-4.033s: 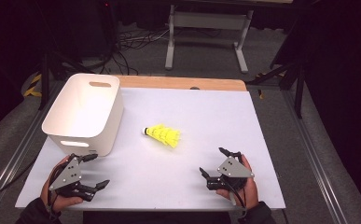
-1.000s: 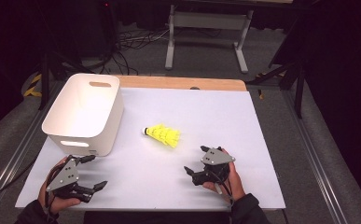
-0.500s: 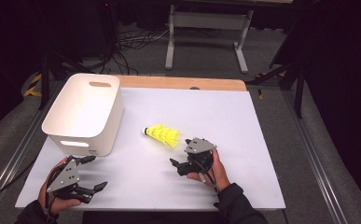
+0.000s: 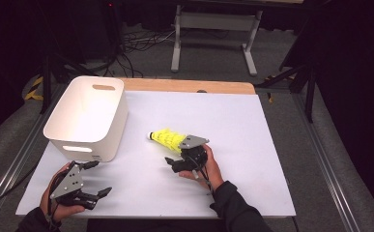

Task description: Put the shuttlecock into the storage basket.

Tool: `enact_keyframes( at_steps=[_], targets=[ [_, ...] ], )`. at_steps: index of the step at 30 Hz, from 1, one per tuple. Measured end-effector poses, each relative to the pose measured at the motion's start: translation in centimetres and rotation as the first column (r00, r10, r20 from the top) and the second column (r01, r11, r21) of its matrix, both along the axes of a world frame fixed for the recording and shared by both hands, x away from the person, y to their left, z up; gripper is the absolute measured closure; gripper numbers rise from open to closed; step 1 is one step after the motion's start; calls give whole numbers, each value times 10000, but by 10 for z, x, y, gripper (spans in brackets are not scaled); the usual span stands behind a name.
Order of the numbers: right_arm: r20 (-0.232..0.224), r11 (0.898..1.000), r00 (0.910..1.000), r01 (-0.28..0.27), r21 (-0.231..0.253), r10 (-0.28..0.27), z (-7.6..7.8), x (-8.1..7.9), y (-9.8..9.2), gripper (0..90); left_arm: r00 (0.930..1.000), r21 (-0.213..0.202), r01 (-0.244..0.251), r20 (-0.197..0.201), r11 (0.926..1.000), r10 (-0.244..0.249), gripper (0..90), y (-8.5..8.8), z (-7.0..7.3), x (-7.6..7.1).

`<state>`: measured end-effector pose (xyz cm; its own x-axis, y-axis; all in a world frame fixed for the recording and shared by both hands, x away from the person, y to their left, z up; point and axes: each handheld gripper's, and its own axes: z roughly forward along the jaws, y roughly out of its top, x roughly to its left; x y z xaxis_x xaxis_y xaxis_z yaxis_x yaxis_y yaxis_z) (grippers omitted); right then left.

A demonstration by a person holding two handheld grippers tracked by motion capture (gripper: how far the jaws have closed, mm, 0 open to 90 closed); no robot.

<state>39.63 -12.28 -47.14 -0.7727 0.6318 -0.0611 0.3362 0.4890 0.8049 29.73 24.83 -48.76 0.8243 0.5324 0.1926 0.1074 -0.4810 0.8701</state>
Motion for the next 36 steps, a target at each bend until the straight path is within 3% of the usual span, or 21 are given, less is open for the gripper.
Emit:
enact_keyframes(
  at_steps=[7,14,24,33,36],
  targets=[
    [-603,9983,9977,350,473,-321,-5,19,14,277,10000,26,5,41,10000,-5,78,0,0,0],
    [-550,9962,9971,568,654,-533,-2,23,20,351,10000,-1,-25,-12,10000,25,78,-1,0,0],
    [-650,9965,9947,808,199,-794,-2,28,33,482,9999,186,149,-84,9997,-147,78,-3,-1,0],
    [-368,9888,9882,1479,-202,-1486,0,37,39,769,9997,169,145,-212,9998,-142,83,-4,-2,0],
    [-244,9876,9878,1526,-366,-1536,2,40,42,787,9997,167,141,-187,9998,-138,84,-4,-2,-1]
  ],
)
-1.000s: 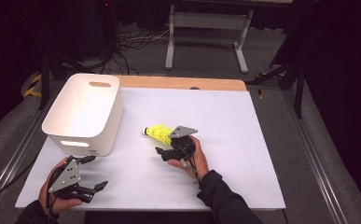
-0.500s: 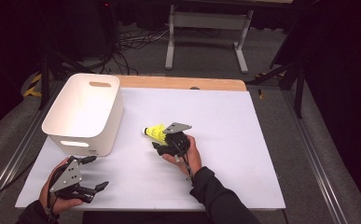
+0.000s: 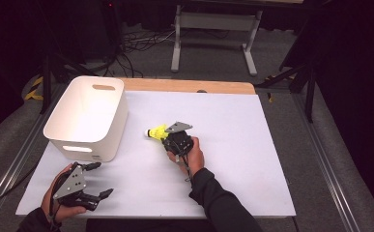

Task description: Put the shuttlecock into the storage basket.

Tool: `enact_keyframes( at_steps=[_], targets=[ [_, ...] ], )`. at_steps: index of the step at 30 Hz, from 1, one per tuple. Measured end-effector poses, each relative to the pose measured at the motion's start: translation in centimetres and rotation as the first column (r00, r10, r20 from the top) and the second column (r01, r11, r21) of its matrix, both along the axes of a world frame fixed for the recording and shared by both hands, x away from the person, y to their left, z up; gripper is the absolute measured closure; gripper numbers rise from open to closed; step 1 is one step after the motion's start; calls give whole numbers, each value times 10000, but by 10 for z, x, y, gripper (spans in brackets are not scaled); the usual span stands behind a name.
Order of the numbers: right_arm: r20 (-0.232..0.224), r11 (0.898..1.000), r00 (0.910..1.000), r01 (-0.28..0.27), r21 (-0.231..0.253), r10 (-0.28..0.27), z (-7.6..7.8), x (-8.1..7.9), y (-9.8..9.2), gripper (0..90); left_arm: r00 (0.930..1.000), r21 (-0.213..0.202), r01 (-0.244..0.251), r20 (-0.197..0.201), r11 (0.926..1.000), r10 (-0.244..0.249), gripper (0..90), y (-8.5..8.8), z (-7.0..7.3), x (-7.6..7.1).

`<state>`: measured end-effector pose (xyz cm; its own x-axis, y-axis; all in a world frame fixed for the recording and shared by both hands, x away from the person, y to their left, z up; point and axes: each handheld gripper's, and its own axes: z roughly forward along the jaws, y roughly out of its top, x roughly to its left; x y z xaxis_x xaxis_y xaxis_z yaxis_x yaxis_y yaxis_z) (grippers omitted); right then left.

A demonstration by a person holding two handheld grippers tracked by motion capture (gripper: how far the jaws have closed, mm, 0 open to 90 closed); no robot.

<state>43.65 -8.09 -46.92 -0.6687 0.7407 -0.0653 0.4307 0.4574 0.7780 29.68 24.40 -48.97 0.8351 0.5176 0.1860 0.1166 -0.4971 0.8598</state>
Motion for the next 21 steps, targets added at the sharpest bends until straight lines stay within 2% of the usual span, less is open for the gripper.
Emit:
enact_keyframes(
  at_steps=[3,11,14,21],
  targets=[
    [82,9998,9999,-93,-171,95,1,0,3,790,10000,-56,-56,28,10000,56,83,0,0,-1],
    [104,9994,9997,-208,265,206,7,-1,-6,791,9999,-83,-123,52,9999,124,82,1,0,-1],
    [87,9982,9998,-170,576,166,10,-4,-15,791,9999,-67,-92,63,9999,92,82,0,1,-2],
    [419,9973,9986,-343,657,316,16,-17,-29,791,9999,15,-105,57,9999,105,81,-2,0,-1]
  ],
)
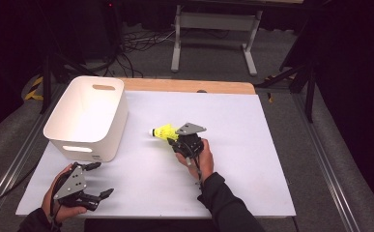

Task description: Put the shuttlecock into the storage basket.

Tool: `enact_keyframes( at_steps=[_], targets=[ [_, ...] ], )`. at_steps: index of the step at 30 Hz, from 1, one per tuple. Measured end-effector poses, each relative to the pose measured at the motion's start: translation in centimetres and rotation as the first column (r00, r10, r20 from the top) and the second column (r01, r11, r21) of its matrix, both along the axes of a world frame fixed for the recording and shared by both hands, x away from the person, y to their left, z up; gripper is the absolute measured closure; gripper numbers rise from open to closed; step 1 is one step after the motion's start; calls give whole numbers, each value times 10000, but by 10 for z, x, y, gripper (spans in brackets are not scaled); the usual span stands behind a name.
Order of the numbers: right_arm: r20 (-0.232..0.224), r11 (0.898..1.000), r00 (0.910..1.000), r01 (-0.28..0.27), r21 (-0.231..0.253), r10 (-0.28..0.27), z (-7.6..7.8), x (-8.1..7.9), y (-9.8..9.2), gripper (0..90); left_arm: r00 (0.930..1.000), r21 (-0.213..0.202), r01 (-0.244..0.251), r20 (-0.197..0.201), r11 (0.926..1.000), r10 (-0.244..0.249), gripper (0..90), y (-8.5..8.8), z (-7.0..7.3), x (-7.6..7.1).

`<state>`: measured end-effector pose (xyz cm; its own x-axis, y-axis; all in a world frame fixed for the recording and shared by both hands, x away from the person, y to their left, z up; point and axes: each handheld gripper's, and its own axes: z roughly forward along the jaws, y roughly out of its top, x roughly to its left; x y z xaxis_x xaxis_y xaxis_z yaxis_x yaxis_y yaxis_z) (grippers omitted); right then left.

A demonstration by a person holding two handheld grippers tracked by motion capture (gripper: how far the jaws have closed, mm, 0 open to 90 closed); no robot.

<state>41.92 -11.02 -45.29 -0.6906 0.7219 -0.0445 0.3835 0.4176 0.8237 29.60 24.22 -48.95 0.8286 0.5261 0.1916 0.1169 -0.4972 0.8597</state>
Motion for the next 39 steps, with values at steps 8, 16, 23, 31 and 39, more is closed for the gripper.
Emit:
enact_keyframes(
  at_steps=[8,16,23,31,39],
  targets=[
    [329,9956,9958,-847,-391,860,8,-19,-10,790,9999,-114,-106,-2,9999,106,81,5,1,2],
    [473,9914,9906,-1269,-307,1283,16,-37,-23,791,9999,-65,-109,-9,9999,109,81,4,1,2],
    [603,9859,9847,-1608,-459,1634,21,-50,-27,791,10000,-42,-61,-76,10000,60,81,4,0,2],
    [677,9804,9798,-1836,-712,1884,22,-62,-29,790,10000,17,-22,-83,10000,22,81,2,-1,1],
    [758,9713,9724,-2121,-1080,2208,23,-71,-29,790,9998,34,173,-126,9998,-173,86,-5,-1,1]
  ],
)
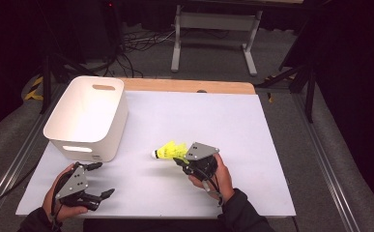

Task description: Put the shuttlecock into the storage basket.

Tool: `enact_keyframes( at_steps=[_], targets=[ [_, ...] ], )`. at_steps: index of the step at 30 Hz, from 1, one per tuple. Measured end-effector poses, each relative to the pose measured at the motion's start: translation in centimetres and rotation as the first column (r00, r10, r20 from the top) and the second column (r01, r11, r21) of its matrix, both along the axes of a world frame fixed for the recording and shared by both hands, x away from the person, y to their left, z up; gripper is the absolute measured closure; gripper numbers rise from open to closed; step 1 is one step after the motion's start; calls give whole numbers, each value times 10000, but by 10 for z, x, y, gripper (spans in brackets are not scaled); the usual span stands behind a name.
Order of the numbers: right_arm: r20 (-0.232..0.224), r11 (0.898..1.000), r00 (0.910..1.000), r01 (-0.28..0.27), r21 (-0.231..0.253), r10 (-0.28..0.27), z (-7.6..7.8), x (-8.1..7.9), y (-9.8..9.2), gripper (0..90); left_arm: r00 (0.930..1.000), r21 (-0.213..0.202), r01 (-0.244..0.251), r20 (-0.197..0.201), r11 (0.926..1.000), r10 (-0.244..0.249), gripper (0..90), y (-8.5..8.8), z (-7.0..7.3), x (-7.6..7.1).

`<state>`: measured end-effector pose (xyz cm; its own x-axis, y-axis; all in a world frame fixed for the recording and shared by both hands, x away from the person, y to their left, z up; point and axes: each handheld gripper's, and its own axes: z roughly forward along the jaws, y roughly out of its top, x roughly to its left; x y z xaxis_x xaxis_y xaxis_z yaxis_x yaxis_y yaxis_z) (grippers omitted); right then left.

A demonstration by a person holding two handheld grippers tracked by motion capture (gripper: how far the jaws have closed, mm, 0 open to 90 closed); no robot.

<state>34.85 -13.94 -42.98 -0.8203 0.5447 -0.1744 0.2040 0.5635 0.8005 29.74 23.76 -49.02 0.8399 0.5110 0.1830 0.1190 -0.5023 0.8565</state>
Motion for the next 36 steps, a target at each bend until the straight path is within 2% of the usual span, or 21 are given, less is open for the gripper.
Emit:
enact_keyframes(
  at_steps=[3,7,10,14,17,22,24,27,32,33,35,36],
  targets=[
    [-7,9998,9999,-149,-100,149,1,-2,0,790,9997,88,244,-37,9997,-244,97,-6,1,1],
    [45,9995,9996,-262,-203,263,2,-4,1,790,9995,95,308,-126,9995,-307,97,-19,1,4],
    [67,9987,9993,-377,-338,380,2,-5,4,790,9987,246,499,-146,9984,-496,98,-30,3,8],
    [35,9972,9984,-567,-479,569,0,-6,9,789,9965,672,831,-59,9943,-828,127,-46,4,14],
    [-47,9957,9974,-714,-583,712,-1,-6,13,789,9949,807,1008,-153,9916,-999,140,-57,1,20],
    [-124,9924,9953,-968,-759,962,-3,-8,17,788,9929,779,1182,-233,9899,-1167,163,-71,0,27],
    [-171,9906,9942,-1070,-850,1059,-4,-9,19,788,9889,888,1447,-458,9855,-1411,181,-78,1,31],
    [-192,9872,9928,-1193,-1060,1179,-5,-11,24,788,9868,1085,1583,-504,9814,-1536,194,-86,4,36],
    [-277,9811,9896,-1437,-1295,1413,-7,-13,30,786,9839,1089,1762,-513,9783,-1715,235,-102,6,45],
    [-286,9802,9890,-1480,-1316,1455,-7,-14,31,786,9839,1192,1769,-489,9770,-1722,246,-106,6,46],
    [-322,9781,9875,-1573,-1364,1544,-8,-14,33,785,9776,1294,2064,-677,9699,-1990,254,-113,5,48],
    [-333,9769,9870,-1604,-1416,1572,-8,-14,34,784,9790,1372,2008,-628,9700,-1938,278,-115,5,48]
  ],
)
